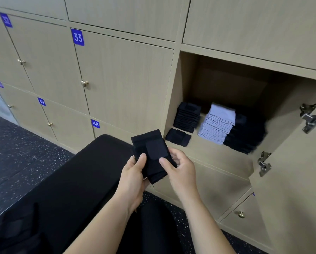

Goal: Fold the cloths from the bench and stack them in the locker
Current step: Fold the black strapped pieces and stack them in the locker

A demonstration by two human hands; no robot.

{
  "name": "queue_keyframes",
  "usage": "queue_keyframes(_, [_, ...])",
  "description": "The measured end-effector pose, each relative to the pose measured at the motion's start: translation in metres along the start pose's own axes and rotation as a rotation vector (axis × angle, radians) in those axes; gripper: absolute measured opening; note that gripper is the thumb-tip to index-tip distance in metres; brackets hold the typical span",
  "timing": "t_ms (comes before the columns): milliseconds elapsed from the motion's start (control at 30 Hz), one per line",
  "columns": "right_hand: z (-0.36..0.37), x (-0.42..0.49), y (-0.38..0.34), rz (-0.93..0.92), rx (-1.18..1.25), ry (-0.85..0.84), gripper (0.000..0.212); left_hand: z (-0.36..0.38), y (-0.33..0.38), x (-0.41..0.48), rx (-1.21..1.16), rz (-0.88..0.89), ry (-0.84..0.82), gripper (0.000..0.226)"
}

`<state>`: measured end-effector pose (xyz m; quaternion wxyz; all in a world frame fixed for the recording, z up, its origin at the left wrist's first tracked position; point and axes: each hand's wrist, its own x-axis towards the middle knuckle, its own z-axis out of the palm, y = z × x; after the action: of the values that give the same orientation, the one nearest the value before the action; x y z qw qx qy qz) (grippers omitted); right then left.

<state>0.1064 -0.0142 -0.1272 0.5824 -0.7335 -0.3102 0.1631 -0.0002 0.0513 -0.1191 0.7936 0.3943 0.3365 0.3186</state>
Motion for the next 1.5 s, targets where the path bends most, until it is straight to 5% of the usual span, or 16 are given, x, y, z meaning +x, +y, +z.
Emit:
queue_keyframes(200, [-0.010,0.003,-0.002,0.026,-0.078,0.070,0.010,0.009,0.001,-0.002,-0.071,-0.086,-0.037,0.044])
queue_keyframes(533, [-0.055,0.027,-0.025,0.028,0.123,0.030,0.010,0.008,0.014,0.006,-0.054,0.000,-0.006,0.024])
queue_keyframes(800, [-0.075,0.049,-0.042,0.060,0.089,-0.199,0.016,0.009,0.024,0.009,-0.006,0.013,-0.120,0.029])
queue_keyframes(933, [-0.071,0.044,-0.029,0.125,0.194,-0.134,0.008,0.012,0.018,0.009,0.041,0.073,-0.064,0.032])
queue_keyframes(1067, [-0.068,0.030,0.000,0.253,0.264,-0.121,0.031,0.012,0.015,0.014,0.060,0.117,-0.027,0.031])
queue_keyframes(1167, [-0.062,0.024,0.011,0.192,0.230,-0.079,0.007,0.013,0.011,0.018,0.066,0.108,-0.035,0.031])
queue_keyframes(1500, [-0.072,0.080,0.052,0.190,0.202,0.216,0.022,0.007,0.002,0.055,0.071,0.053,0.024,0.033])
